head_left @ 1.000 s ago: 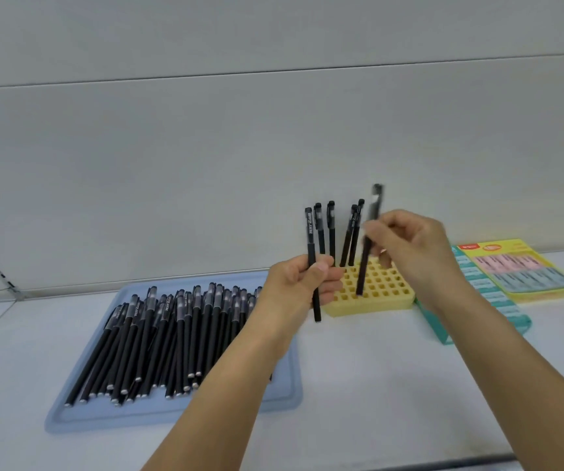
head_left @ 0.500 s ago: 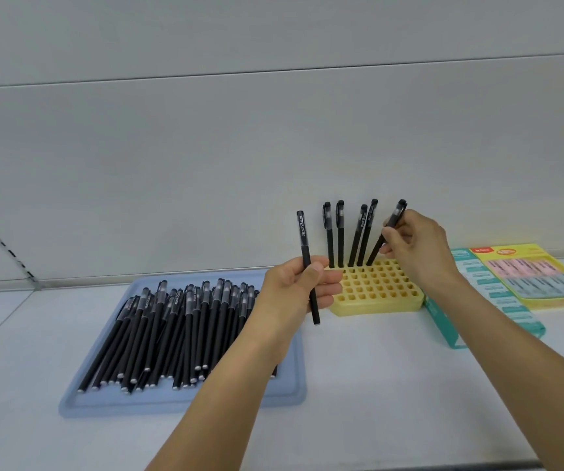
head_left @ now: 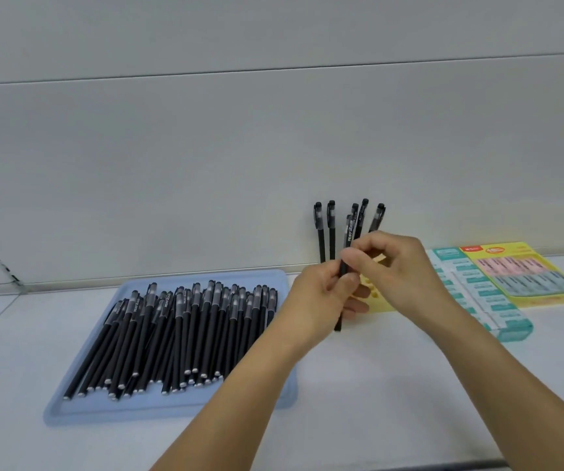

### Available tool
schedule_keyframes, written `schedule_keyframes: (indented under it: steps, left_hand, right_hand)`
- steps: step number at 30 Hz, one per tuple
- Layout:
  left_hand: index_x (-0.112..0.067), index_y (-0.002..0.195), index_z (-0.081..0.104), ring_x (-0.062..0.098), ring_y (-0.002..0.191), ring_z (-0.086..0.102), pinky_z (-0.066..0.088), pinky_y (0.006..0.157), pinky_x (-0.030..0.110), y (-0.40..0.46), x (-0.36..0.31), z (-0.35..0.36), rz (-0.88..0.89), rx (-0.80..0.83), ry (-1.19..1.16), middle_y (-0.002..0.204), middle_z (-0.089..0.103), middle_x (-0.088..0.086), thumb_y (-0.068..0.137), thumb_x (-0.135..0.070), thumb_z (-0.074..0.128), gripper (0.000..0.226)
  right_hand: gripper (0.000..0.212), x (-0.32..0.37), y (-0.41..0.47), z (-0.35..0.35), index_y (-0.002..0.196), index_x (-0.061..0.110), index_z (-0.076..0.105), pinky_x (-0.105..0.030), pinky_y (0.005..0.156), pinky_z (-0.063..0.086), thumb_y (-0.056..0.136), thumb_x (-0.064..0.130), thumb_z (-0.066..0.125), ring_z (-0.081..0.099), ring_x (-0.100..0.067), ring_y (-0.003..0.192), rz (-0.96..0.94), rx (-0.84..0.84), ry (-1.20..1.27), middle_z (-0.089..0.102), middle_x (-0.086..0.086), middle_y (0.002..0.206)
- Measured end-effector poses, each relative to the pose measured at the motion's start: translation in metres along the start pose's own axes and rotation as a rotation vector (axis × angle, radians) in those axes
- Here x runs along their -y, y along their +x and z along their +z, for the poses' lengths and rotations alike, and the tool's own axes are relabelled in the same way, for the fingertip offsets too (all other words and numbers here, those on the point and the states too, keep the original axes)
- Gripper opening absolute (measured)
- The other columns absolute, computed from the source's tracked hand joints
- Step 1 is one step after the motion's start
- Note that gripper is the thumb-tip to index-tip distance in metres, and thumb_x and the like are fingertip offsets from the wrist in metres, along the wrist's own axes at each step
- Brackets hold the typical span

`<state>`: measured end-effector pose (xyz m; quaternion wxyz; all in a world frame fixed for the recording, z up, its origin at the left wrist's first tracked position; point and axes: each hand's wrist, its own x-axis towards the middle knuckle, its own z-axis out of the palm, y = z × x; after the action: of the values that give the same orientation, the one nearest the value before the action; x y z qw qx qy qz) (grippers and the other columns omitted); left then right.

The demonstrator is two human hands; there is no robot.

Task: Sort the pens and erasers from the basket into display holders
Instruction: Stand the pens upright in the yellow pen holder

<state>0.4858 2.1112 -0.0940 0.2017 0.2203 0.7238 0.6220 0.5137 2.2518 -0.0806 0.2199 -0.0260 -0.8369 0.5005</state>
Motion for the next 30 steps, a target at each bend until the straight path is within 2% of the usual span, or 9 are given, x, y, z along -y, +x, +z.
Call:
schedule_keyframes:
  steps: [2, 4, 6, 12, 15, 18, 24, 27, 30]
  left_hand:
    - [-0.017, 0.120, 0.062, 0.018, 0.105, 0.065, 0.050, 0.098, 0.038, 0.004, 0.005, -0.001, 0.053, 0.005, 0.305, 0.114, 0.069, 0.002, 0.101, -0.025, 0.048, 0.025]
    - [-0.021, 0.137, 0.052, 0.016, 0.127, 0.049, 0.038, 0.105, 0.031, 0.005, 0.014, -0.006, 0.137, 0.002, 0.805, 0.138, 0.056, -0.001, 0.101, -0.034, 0.048, 0.039]
    - [-0.019, 0.142, 0.047, 0.018, 0.134, 0.040, 0.033, 0.107, 0.031, 0.004, 0.022, -0.010, 0.199, 0.039, 1.035, 0.147, 0.045, -0.002, 0.100, -0.035, 0.048, 0.044]
    - [-0.023, 0.143, 0.045, 0.014, 0.137, 0.036, 0.032, 0.108, 0.030, 0.003, 0.034, -0.009, 0.161, 0.051, 1.100, 0.153, 0.035, -0.008, 0.099, -0.037, 0.049, 0.047]
    - [-0.023, 0.142, 0.047, 0.014, 0.135, 0.038, 0.034, 0.107, 0.031, 0.005, 0.034, -0.010, 0.163, 0.058, 1.095, 0.152, 0.037, -0.008, 0.099, -0.037, 0.049, 0.046]
    - [-0.021, 0.141, 0.048, 0.016, 0.133, 0.041, 0.035, 0.106, 0.031, 0.005, 0.032, -0.011, 0.165, 0.063, 1.099, 0.151, 0.039, -0.006, 0.098, -0.037, 0.050, 0.046]
    - [-0.022, 0.145, 0.043, 0.014, 0.139, 0.032, 0.028, 0.113, 0.030, -0.007, 0.024, -0.020, 0.166, 0.070, 1.054, 0.153, 0.035, -0.007, 0.099, -0.039, 0.050, 0.050]
    - [-0.025, 0.142, 0.043, 0.013, 0.132, 0.037, 0.033, 0.108, 0.030, -0.036, 0.025, -0.046, 0.159, -0.172, 1.047, 0.143, 0.042, -0.006, 0.096, -0.045, 0.051, 0.051]
    - [-0.021, 0.132, 0.046, 0.021, 0.114, 0.046, 0.042, 0.092, 0.033, -0.064, 0.029, -0.090, 0.022, -0.502, 1.285, 0.124, 0.048, 0.000, 0.089, -0.061, 0.049, 0.059]
  right_hand:
    - [0.014, -0.004, 0.007, -0.011, 0.074, 0.020, 0.066, -0.022, 0.060, 0.048, 0.088, 0.019, 0.067, 0.060, -0.007, 0.056, 0.016, -0.137, 0.012, 0.065, 0.004, 0.062]
    - [0.011, -0.013, 0.015, -0.025, 0.079, 0.015, 0.063, -0.034, 0.062, 0.055, 0.090, 0.017, 0.064, 0.066, -0.009, 0.055, 0.042, -0.281, -0.032, 0.067, -0.001, 0.063]
    - [0.009, -0.024, 0.022, -0.035, 0.081, 0.016, 0.060, -0.037, 0.066, 0.058, 0.090, 0.017, 0.062, 0.067, -0.006, 0.057, 0.058, -0.343, -0.138, 0.068, -0.003, 0.067]
    - [0.011, -0.049, 0.039, -0.032, 0.081, 0.020, 0.054, -0.021, 0.059, 0.053, 0.091, 0.018, 0.058, 0.065, 0.003, 0.059, 0.060, -0.322, -0.247, 0.069, -0.002, 0.074]
    - [0.009, -0.055, 0.043, -0.027, 0.084, 0.018, 0.056, -0.033, 0.064, 0.058, 0.092, 0.017, 0.059, 0.067, -0.001, 0.059, 0.061, -0.294, -0.264, 0.068, -0.001, 0.074]
    - [0.009, -0.055, 0.046, -0.022, 0.084, 0.014, 0.057, -0.042, 0.071, 0.058, 0.091, 0.018, 0.060, 0.070, -0.017, 0.067, 0.084, -0.224, -0.308, 0.068, -0.003, 0.075]
    - [0.007, -0.051, 0.045, -0.017, 0.098, 0.015, 0.060, -0.043, 0.081, 0.054, 0.092, 0.019, 0.060, 0.067, -0.022, 0.079, 0.182, -0.140, -0.398, 0.066, 0.001, 0.083]
    - [0.031, -0.050, 0.026, -0.010, 0.117, 0.019, 0.049, -0.037, 0.075, 0.047, 0.091, 0.028, 0.064, 0.060, -0.017, 0.081, 0.219, -0.284, -0.361, 0.057, 0.005, 0.090]
    - [0.011, -0.033, 0.004, 0.013, 0.097, 0.027, 0.052, -0.035, 0.065, 0.045, 0.090, 0.030, 0.061, 0.056, -0.008, 0.071, 0.106, -0.337, -0.260, 0.057, 0.011, 0.078]
